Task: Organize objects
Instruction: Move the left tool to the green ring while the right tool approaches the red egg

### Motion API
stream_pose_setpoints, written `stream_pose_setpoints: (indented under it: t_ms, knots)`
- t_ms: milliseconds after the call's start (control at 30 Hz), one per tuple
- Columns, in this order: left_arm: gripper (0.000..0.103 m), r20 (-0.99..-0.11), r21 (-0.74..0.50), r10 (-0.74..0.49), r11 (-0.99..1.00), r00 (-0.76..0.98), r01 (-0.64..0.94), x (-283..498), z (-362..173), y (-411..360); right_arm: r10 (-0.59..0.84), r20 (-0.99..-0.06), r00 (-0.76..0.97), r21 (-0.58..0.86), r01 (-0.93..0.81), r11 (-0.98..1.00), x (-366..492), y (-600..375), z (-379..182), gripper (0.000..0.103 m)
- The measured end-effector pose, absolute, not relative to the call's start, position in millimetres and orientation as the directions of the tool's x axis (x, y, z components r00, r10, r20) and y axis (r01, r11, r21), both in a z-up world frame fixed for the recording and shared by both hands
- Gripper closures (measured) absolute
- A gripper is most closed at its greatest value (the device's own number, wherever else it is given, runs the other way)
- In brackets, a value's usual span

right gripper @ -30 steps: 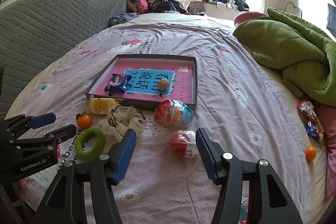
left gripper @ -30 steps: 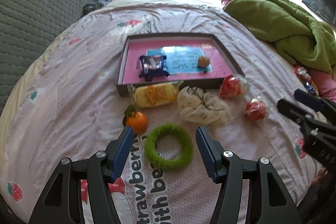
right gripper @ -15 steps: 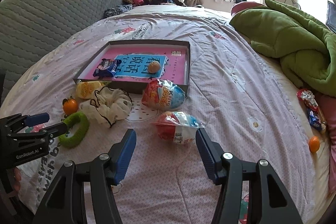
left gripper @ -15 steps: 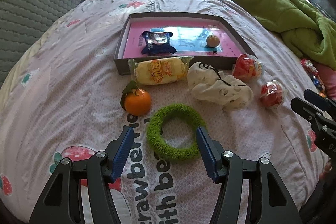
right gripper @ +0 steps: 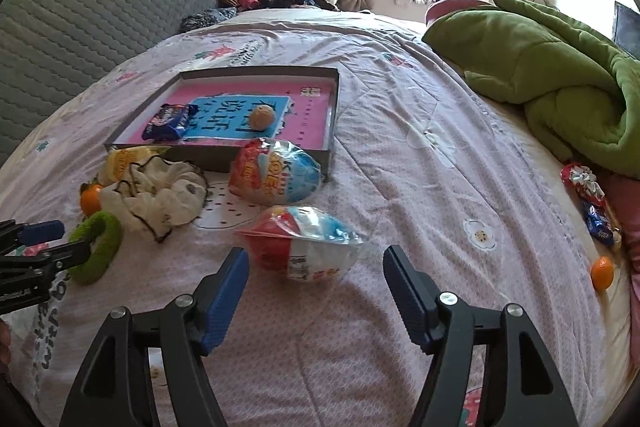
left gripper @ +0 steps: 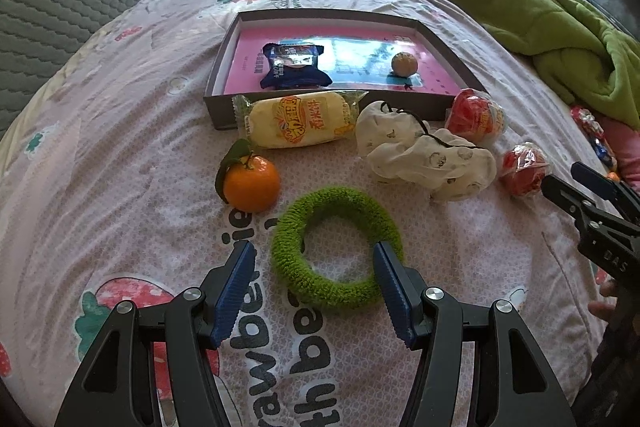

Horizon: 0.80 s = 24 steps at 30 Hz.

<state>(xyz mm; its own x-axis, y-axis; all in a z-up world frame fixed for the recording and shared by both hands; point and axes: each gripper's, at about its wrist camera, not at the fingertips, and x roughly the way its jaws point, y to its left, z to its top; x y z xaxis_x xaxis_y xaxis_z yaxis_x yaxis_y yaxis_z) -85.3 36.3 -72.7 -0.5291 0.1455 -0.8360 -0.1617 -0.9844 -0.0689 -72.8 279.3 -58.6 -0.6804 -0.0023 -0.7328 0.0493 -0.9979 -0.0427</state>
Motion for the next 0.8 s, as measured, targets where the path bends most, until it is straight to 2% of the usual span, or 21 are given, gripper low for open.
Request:
stream_pose_setpoints:
  t_ms: [233, 667, 800]
  knots:
    - [0.040, -0.834, -0.074, 0.152, -0.983, -0.530, -0.165, -85.0, -74.1, 35.5, -0.017, -0.735, -0.678, -0.031, 0.058, -0.998, -80.9, 281.2, -66.7, 0.033]
    - [0.040, -0.846, -0.082, 0.132, -0.990, -0.517, -0.117, -97.3, -85.2, 34.4, 0.011, -0.742, -0.670, -0.133, 0.130, -0.983, -104.8, 264.2, -83.8, 0.033]
    - [0.040, -0.851, -0.094, 0.133, -0.990, -0.508, -0.102, -102.7, -91.9, 31.5, 0.000, -0.742, -0.670, -0.118, 0.131, -0.984, -111.8, 266.0, -87.3, 0.033]
